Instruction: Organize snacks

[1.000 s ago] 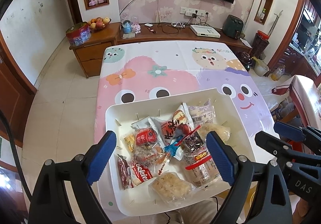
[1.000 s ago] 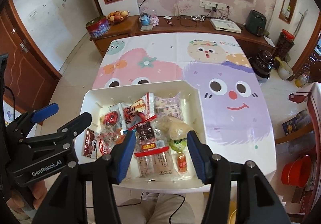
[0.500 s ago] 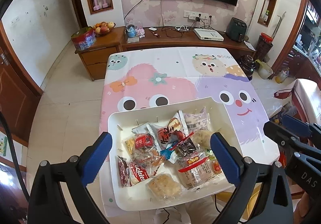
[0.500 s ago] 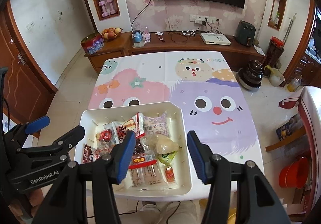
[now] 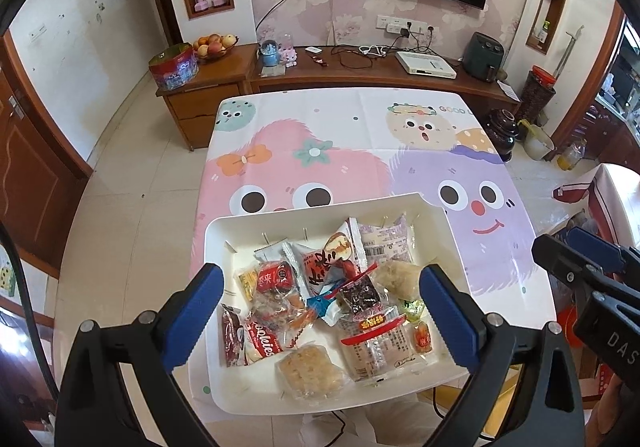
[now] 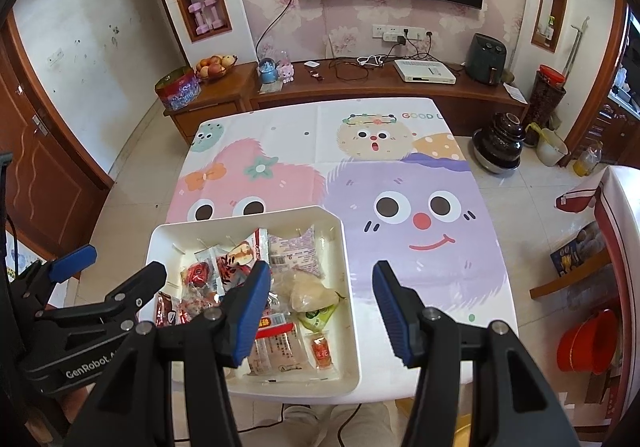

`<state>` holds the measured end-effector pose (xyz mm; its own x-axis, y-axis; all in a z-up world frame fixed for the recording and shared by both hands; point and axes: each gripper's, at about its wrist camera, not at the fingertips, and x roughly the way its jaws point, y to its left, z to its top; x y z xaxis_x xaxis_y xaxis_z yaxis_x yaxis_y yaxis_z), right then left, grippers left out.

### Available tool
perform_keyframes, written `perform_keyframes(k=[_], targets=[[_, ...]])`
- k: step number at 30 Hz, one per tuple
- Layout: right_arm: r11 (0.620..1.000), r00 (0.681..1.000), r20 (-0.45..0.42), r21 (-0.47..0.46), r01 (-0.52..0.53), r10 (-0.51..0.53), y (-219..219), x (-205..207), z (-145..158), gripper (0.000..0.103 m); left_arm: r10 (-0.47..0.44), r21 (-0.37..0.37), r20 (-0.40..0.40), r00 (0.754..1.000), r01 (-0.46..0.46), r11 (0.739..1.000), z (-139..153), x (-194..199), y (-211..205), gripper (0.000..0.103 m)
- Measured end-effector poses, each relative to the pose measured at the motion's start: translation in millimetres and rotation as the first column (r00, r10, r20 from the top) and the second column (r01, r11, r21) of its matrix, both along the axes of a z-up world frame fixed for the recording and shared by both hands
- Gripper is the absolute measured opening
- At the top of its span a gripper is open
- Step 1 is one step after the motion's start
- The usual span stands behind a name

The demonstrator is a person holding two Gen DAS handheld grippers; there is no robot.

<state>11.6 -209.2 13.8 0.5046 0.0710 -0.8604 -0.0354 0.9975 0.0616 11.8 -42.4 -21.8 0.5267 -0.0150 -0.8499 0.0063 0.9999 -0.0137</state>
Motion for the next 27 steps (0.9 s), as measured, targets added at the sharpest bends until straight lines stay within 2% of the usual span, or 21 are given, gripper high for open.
perform_keyframes(k=[27], targets=[[0.999, 0.999, -0.026, -0.002, -0.033, 0.033, -0.7, 12.3, -10.7, 0.054, 0.031, 0.006, -0.029, 0.999, -0.031, 0.999, -7.7, 3.5, -0.6, 0.098]])
